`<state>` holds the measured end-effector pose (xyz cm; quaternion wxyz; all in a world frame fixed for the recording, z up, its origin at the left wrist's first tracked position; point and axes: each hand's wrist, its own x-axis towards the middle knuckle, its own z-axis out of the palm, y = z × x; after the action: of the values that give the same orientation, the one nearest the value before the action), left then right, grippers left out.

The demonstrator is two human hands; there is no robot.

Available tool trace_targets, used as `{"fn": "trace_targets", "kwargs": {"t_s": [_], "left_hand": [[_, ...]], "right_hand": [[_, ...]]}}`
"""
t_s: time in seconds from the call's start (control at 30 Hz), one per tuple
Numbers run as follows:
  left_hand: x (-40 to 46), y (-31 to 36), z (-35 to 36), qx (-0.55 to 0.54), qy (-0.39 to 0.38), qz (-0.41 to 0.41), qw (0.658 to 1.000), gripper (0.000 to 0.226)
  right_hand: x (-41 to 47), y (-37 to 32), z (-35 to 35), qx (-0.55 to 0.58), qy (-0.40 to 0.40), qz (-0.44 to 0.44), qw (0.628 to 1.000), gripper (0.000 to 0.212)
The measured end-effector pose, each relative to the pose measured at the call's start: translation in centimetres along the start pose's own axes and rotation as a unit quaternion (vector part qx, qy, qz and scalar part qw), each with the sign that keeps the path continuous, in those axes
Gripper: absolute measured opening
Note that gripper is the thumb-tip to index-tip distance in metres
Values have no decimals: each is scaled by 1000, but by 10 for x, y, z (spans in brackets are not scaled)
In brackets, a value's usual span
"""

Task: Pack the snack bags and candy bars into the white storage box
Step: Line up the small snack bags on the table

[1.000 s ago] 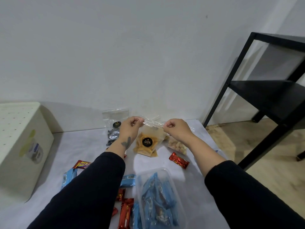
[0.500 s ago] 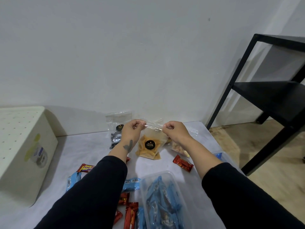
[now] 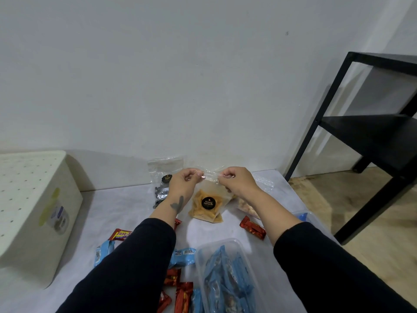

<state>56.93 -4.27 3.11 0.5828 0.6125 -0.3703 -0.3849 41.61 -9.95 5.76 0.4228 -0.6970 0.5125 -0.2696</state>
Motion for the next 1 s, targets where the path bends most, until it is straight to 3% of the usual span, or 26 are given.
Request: {"fn": "trace_targets", "kwargs": {"t_s": [0.37,0.53,0.73,1.0], "left_hand": [[-1,-1,0,6,-12,-5,1000,25],[-1,1,3,22,-10,4,1000,13],[-2,1,5,24,3,21,999,14],[-6,5,5,22,-1,29,999,18]], "right_hand": [[1,-6,-1,-16,-5,-15,1000,10],[3,-11,2,-54,-22,-30,998,4],[5,-17,5,-89,-20,-28,995,16],[8,-23,12,-79,-19,-35,996,16]]}}
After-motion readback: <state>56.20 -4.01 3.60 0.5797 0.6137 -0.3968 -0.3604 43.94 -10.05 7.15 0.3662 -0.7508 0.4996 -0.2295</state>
